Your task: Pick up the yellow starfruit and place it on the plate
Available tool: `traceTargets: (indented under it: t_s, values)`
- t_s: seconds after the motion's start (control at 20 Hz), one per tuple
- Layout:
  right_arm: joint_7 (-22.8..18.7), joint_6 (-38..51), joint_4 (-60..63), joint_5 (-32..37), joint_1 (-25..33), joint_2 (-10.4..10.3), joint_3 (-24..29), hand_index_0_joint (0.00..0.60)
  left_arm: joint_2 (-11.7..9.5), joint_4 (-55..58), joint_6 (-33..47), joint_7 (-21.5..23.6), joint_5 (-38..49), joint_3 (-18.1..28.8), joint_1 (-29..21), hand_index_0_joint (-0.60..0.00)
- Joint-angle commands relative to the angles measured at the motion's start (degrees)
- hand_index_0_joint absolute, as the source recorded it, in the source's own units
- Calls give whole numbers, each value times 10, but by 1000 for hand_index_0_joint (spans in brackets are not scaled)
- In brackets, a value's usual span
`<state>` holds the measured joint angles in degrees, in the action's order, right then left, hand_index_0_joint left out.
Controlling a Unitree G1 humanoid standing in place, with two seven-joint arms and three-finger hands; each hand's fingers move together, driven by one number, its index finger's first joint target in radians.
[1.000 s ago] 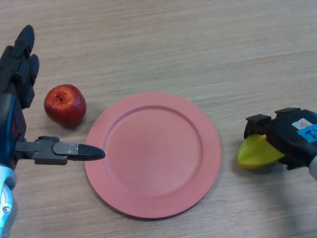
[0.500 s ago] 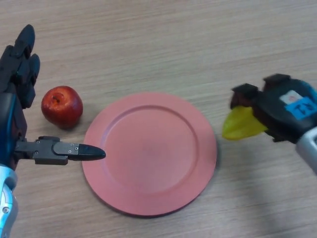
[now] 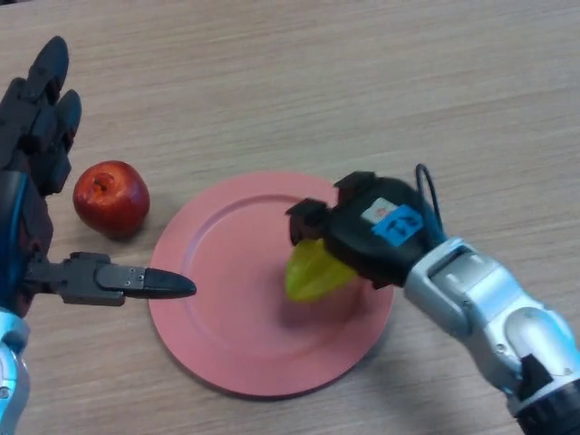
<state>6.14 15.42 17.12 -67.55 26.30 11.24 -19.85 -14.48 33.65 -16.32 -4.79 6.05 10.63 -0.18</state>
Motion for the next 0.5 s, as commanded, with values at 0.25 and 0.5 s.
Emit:
traceTargets:
  t_s: [0.25,0.5]
  values:
    - [-6,-140,-74,185,13,-3,-15,153,-26,17,86,-5,5,56,-15,0]
    - [-13,-188,-131,290,20,-4,-8,0,-32,11,94,-2,-13,63,-26,0]
